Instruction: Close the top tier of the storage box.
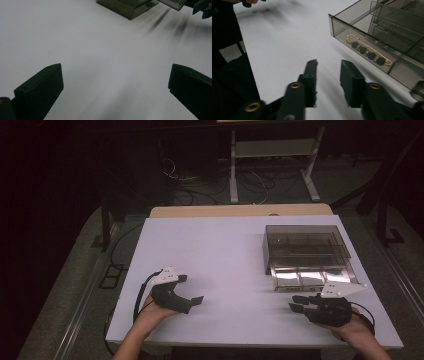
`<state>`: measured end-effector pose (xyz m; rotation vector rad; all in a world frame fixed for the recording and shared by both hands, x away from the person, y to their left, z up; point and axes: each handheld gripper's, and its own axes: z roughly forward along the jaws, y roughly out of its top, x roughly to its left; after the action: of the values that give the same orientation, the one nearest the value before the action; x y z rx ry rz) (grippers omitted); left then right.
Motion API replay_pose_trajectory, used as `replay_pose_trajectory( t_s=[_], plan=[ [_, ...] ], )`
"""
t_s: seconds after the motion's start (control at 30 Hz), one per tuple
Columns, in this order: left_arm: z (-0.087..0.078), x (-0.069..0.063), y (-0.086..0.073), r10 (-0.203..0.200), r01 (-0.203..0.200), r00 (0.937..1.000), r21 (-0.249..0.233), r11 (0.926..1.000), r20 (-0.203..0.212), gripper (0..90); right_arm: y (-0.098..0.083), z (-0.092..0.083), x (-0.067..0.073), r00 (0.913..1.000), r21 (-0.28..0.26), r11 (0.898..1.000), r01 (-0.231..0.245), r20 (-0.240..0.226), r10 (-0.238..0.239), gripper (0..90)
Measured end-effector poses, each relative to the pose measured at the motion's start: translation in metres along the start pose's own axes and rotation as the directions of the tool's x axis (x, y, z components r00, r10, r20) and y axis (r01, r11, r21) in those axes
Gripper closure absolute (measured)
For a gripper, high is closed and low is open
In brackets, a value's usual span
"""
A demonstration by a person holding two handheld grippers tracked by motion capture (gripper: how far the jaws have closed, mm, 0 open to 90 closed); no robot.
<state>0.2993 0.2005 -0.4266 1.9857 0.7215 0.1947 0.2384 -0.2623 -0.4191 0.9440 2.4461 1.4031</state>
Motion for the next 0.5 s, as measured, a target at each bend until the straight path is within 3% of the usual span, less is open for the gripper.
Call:
replay_pose_trajectory(
  t_s=[0.2,0.5],
  plan=[
    [0.002,0.000,0.000,0.002,-0.002,1.0000,0.005,1.0000,0.005,0.0,0.001,-0.011,-0.006,0.9999,0.005,1.000,-0.011,-0.002,0.011,87.6],
    [0.001,0.000,-0.001,0.000,0.000,1.0000,0.004,1.0000,0.005,0.0,0.001,-0.022,-0.011,0.9998,0.021,1.000,-0.015,-0.009,0.015,89.0]
  ],
)
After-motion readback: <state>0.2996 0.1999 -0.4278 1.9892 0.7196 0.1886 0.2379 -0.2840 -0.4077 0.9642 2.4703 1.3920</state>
